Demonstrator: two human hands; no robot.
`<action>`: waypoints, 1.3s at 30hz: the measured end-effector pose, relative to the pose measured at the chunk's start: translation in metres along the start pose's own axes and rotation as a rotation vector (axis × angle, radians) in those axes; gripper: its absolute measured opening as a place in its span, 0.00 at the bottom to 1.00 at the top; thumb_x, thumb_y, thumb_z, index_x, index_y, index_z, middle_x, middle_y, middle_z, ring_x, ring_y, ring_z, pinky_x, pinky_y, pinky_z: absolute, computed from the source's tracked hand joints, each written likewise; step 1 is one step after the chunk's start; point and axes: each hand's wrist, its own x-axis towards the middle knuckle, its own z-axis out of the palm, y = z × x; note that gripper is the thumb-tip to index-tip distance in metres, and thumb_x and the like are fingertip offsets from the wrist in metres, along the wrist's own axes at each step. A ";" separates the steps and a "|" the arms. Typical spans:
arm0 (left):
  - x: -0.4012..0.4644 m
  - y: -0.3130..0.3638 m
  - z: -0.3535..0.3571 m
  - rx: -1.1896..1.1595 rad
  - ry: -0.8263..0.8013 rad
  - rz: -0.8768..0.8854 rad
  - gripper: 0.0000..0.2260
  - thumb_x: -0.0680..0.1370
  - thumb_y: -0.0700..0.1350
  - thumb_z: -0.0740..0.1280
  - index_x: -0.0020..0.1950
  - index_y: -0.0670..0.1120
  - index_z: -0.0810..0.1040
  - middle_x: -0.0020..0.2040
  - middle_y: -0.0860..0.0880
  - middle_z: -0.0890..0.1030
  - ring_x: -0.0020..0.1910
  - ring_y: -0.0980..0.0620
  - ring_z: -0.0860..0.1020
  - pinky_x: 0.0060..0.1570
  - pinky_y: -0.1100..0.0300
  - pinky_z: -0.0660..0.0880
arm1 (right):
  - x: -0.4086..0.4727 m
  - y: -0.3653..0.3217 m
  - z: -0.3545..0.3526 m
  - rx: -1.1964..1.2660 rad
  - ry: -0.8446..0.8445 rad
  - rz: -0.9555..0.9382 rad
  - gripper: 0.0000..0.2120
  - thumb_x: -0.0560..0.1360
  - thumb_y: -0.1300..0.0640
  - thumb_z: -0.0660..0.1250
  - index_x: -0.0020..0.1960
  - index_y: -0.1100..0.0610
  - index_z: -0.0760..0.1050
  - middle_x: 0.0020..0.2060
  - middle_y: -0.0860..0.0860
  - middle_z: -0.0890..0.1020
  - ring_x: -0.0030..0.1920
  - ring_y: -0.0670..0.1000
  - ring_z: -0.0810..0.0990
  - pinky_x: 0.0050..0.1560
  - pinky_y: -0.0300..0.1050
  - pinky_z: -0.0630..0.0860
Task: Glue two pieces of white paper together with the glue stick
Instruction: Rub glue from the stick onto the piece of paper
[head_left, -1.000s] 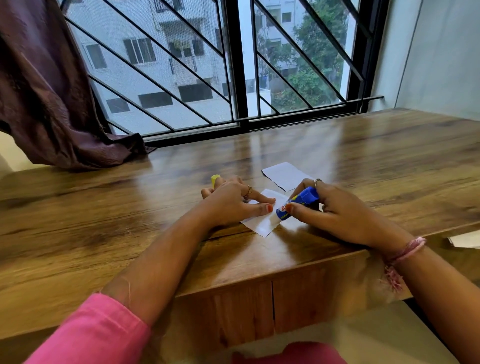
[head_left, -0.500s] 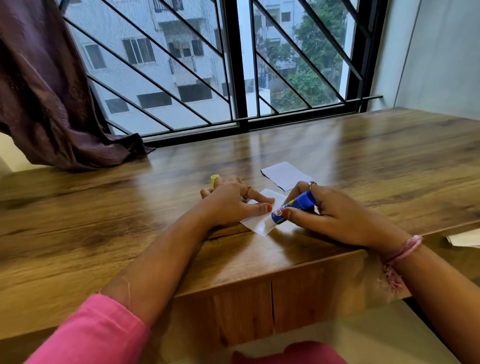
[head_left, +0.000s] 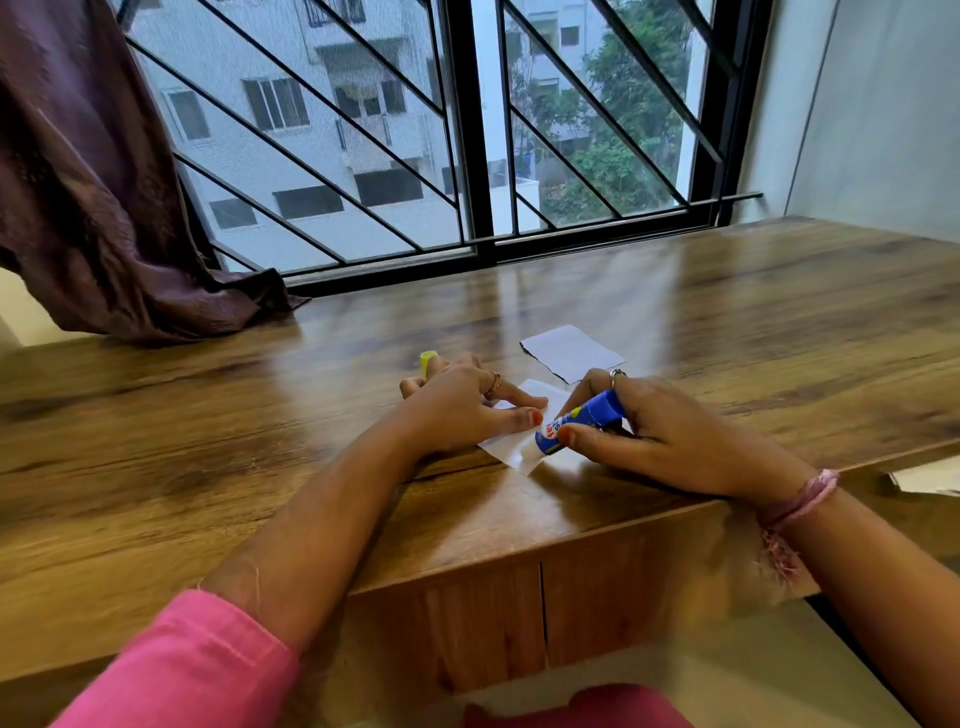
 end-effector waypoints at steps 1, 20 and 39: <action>0.000 0.000 0.000 -0.002 0.004 0.001 0.13 0.71 0.66 0.65 0.55 0.70 0.76 0.47 0.52 0.69 0.57 0.47 0.65 0.59 0.43 0.66 | 0.001 0.000 0.000 -0.013 -0.004 0.001 0.19 0.73 0.37 0.60 0.49 0.52 0.78 0.32 0.49 0.79 0.29 0.49 0.72 0.31 0.39 0.66; -0.003 0.002 -0.002 0.023 -0.003 0.014 0.07 0.71 0.67 0.64 0.49 0.75 0.72 0.46 0.53 0.69 0.56 0.47 0.64 0.53 0.50 0.64 | -0.002 0.000 -0.001 0.039 0.066 0.045 0.15 0.72 0.43 0.63 0.45 0.54 0.76 0.31 0.51 0.79 0.29 0.48 0.73 0.31 0.40 0.67; -0.005 0.003 -0.002 0.013 -0.008 0.019 0.03 0.70 0.68 0.64 0.40 0.77 0.70 0.45 0.55 0.68 0.55 0.48 0.63 0.56 0.48 0.65 | -0.001 0.013 0.000 -0.036 0.234 0.089 0.12 0.69 0.40 0.63 0.39 0.48 0.72 0.26 0.46 0.74 0.27 0.44 0.71 0.29 0.34 0.66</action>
